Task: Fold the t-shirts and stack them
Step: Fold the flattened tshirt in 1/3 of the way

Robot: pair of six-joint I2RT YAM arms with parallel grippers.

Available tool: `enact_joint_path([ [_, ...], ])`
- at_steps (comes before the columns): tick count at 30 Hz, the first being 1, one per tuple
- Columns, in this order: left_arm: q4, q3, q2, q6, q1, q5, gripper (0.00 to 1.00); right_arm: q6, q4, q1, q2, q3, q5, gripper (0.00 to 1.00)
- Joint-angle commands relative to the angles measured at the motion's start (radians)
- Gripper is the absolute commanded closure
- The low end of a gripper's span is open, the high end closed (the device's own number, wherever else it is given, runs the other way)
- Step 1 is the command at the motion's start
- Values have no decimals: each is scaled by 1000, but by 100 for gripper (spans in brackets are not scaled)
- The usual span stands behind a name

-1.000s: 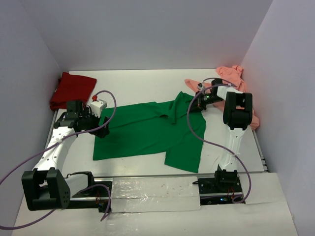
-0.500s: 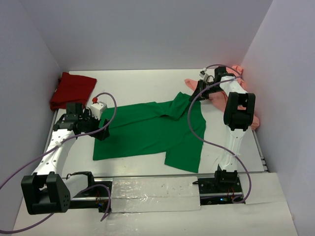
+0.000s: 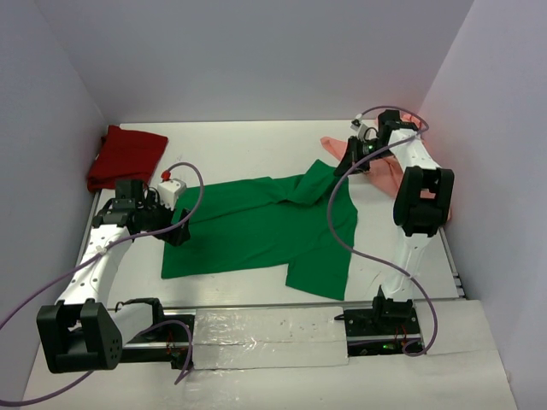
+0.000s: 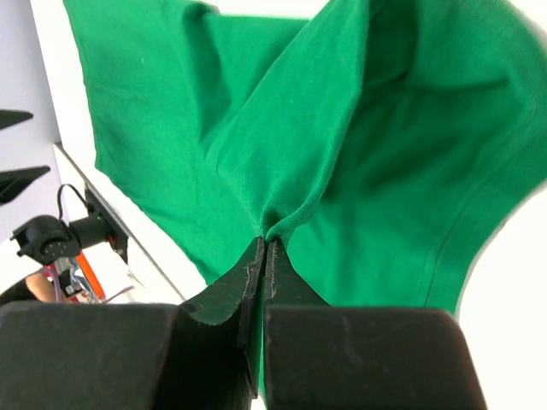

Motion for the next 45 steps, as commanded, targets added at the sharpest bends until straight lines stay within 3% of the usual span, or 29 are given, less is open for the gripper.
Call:
enact_joint_path([
  [1,-17,3,-24,20,3,36,1,-27,-63,-6,-95,-37,36,100],
  [16,-56,-3,-59,47,1,44,1,-64,-159,0,-130,-188,117,100],
  [33,-77,-1,-84,62,1,52,1,-41,-122,9,-156,-357,155,100],
  [34,-79,-1,-81,63,1,53,1,-45,-125,11,-150,-354,149,96],
  [35,-79,0,-81,63,1,55,1,-53,-126,11,-149,-349,145,86],
  [36,-77,-1,-81,65,1,56,1,-54,-120,11,-146,-345,144,71],
  [37,-79,-1,-81,66,1,58,1,-57,-116,11,-146,-341,126,65],
  [39,-79,-4,-82,70,1,61,1,-80,-87,11,-155,-337,92,59],
  [45,-93,-3,-39,88,1,85,1,-113,96,41,-286,-354,55,57],
])
